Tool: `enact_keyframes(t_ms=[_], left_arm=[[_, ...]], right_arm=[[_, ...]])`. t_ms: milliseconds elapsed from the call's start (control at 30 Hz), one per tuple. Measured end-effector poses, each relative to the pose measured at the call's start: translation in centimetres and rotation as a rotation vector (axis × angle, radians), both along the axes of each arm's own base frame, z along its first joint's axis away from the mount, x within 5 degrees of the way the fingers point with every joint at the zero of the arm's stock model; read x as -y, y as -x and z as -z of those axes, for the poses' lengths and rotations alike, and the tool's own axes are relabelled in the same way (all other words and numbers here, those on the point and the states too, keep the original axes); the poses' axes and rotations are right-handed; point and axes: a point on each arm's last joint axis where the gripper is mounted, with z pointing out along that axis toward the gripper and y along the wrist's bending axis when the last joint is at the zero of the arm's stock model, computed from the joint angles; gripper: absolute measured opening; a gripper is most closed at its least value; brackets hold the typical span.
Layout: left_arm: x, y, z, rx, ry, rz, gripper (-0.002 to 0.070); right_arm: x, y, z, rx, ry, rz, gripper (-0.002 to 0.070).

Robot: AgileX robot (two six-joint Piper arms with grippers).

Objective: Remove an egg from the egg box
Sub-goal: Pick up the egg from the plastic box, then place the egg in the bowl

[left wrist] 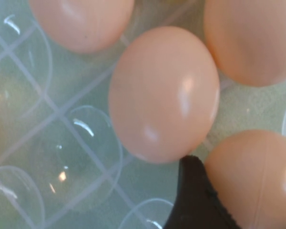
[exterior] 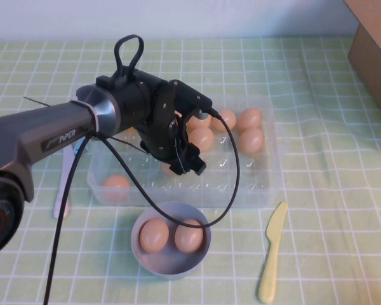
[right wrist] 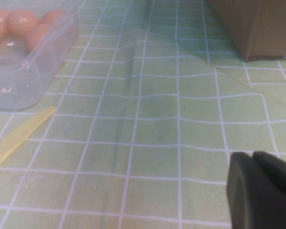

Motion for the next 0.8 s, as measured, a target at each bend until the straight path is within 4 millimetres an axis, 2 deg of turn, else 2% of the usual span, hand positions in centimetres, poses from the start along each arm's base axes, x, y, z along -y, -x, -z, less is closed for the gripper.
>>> enact_keyframes(t_ms=[200, 400, 500, 800], left_arm=[[-0.1, 0.1, -0.2, -0.008, -0.006, -0.001, 0.0361], [-0.5, 0.6, -2.1, 0.006, -0.014, 0.001, 0.036], [-1.0, 1.2, -3.9, 0.016, -0.018, 0.0, 0.0359], [-3.1, 4.4, -11.2, 0.071, 0.002, 0.002, 0.0358]], right_arm=[[0.0, 0.0, 0.0, 0.0, 0.0, 0.0, -0.0017], [0.0, 0.0, 0.0, 0.0, 0.0, 0.0, -0.0017], [0.0, 0.0, 0.0, 0.002, 0.0, 0.0, -0.0017], [0.0, 0.0, 0.0, 0.002, 0.0, 0.0, -0.0017]])
